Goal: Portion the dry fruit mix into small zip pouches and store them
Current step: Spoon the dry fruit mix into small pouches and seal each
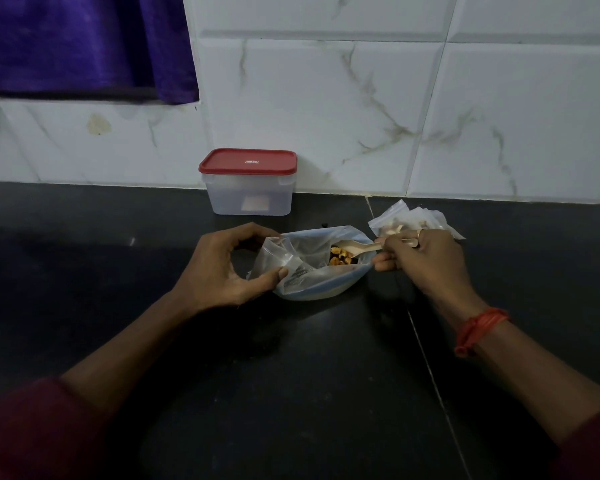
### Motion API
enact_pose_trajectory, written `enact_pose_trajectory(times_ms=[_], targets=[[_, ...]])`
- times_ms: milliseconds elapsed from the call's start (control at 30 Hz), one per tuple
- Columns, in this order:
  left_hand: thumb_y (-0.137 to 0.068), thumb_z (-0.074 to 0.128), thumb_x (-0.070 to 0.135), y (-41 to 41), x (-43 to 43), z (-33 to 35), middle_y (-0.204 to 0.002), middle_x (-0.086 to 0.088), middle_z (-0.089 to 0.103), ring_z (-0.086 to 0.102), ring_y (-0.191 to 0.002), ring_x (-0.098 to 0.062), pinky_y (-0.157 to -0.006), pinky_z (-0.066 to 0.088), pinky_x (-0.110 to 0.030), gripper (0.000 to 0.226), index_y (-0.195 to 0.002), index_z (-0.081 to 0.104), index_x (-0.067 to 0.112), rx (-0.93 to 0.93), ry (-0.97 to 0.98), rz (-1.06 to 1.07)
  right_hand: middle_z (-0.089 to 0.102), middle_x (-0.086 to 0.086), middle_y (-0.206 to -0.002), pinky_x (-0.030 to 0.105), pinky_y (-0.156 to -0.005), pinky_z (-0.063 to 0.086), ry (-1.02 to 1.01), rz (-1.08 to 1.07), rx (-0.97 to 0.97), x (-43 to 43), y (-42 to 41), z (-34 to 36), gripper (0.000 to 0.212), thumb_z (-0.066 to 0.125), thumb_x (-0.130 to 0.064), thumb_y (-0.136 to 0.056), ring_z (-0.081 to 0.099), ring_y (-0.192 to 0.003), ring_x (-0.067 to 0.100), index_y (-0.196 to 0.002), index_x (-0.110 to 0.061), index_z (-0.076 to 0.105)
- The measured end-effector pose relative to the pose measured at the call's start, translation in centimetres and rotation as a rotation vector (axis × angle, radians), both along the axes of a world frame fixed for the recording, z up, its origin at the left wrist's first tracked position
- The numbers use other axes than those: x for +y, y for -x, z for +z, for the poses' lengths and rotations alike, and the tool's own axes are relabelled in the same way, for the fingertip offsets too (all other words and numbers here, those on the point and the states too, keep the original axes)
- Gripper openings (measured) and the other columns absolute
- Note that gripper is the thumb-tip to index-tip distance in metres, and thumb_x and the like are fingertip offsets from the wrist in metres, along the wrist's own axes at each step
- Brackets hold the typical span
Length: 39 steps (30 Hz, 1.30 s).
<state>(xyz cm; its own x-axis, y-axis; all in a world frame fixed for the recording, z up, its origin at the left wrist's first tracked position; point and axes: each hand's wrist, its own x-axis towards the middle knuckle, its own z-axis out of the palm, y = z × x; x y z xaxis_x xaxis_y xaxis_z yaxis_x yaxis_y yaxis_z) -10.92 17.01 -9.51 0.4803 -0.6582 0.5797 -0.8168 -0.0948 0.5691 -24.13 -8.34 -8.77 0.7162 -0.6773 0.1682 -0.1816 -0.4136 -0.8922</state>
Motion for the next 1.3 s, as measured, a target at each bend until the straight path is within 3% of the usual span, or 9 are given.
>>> enact_pose_trajectory(times_ms=[133,267,367,500,633,767,867,1033,1300], targets=[[-0.076,0.083,0.032,0.0,0.0,0.0,-0.114,0.01,0.071,0.068,-0.105,-0.002,-0.086,0.056,-0.019,0.049,-0.119,0.068,0.014,0.005,-0.011,-0.004,0.073,-0.005,-0.062,0.03,-0.084,0.057,0.039,-0.062,-0.044,0.0,-0.1,0.1,0.02,0.063,-0.02,-0.091,0.073,-0.065,0.005,-0.077,-0.012,0.076],[-0.076,0.086,0.026,-0.2,0.2,0.0,-0.118,0.008,0.07,0.068,-0.108,-0.004,-0.088,0.058,-0.025,0.053,-0.124,0.066,0.014,0.016,-0.041,-0.026,0.071,-0.011,-0.058,0.008,-0.065,0.051,0.045,-0.093,-0.068,0.0,0.0,0.4,0.021,0.063,-0.02,-0.092,0.07,-0.058,0.001,-0.078,-0.01,0.075],[-0.074,0.087,0.028,-0.3,0.4,0.0,-0.119,0.009,0.07,0.067,-0.109,-0.007,-0.09,0.058,-0.029,0.06,-0.127,0.064,0.016,0.014,-0.067,-0.036,0.07,-0.012,-0.057,0.002,-0.059,0.046,0.045,-0.094,-0.068,-0.2,0.1,0.4,0.02,0.063,-0.02,-0.093,0.069,-0.057,-0.001,-0.078,-0.013,0.074],[-0.072,0.089,0.03,-0.2,0.4,-0.1,-0.118,0.01,0.07,0.067,-0.108,-0.006,-0.09,0.058,-0.03,0.065,-0.13,0.063,0.018,-0.007,-0.09,-0.041,0.072,-0.007,-0.059,0.003,-0.069,0.048,0.177,-0.037,-0.078,0.0,0.4,0.1,0.009,0.067,-0.021,-0.088,0.069,-0.06,-0.003,-0.083,-0.018,0.075],[-0.072,0.089,0.026,-0.4,0.3,-0.3,-0.118,0.009,0.07,0.068,-0.108,-0.006,-0.09,0.059,-0.03,0.063,-0.129,0.064,0.017,0.005,-0.079,-0.033,0.072,-0.008,-0.06,0.009,-0.077,0.049,0.228,0.001,-0.048,0.0,0.5,0.2,0.011,0.067,-0.022,-0.088,0.069,-0.062,-0.002,-0.082,-0.018,0.076],[-0.075,0.087,0.023,-0.4,0.1,-0.4,-0.116,0.008,0.071,0.068,-0.106,-0.006,-0.088,0.059,-0.028,0.056,-0.126,0.066,0.015,0.003,-0.05,-0.03,0.072,-0.007,-0.062,0.014,-0.079,0.053,0.359,0.118,0.008,-0.1,0.9,0.8,0.011,0.068,-0.022,-0.09,0.067,-0.061,-0.003,-0.094,-0.02,0.078],[-0.075,0.087,0.023,-0.6,0.0,-0.5,-0.116,0.008,0.071,0.068,-0.106,-0.005,-0.088,0.058,-0.027,0.056,-0.126,0.066,0.015,0.008,-0.048,-0.027,0.07,-0.011,-0.061,0.037,-0.101,0.05,0.5,0.189,0.038,-0.2,1.0,1.3,0.019,0.066,-0.027,-0.087,0.066,-0.065,-0.007,-0.101,-0.023,0.078],[-0.076,0.086,0.025,-0.7,0.0,-0.6,-0.118,0.007,0.07,0.068,-0.107,-0.006,-0.089,0.059,-0.028,0.056,-0.127,0.065,0.016,0.026,-0.059,-0.04,0.071,-0.004,-0.058,0.01,-0.075,0.049,0.337,0.11,0.062,0.3,0.6,1.0,0.021,0.062,-0.023,-0.093,0.066,-0.059,-0.002,-0.082,-0.015,0.078],[-0.077,0.084,0.03,-0.5,0.0,-0.4,-0.118,0.008,0.071,0.068,-0.107,-0.007,-0.088,0.059,-0.03,0.056,-0.127,0.065,0.016,0.043,-0.035,-0.033,0.072,0.002,-0.059,0.032,-0.083,0.057,0.035,-0.049,-0.055,0.0,0.2,0.7,0.024,0.06,-0.017,-0.09,0.065,-0.052,0.005,-0.071,-0.014,0.074]])
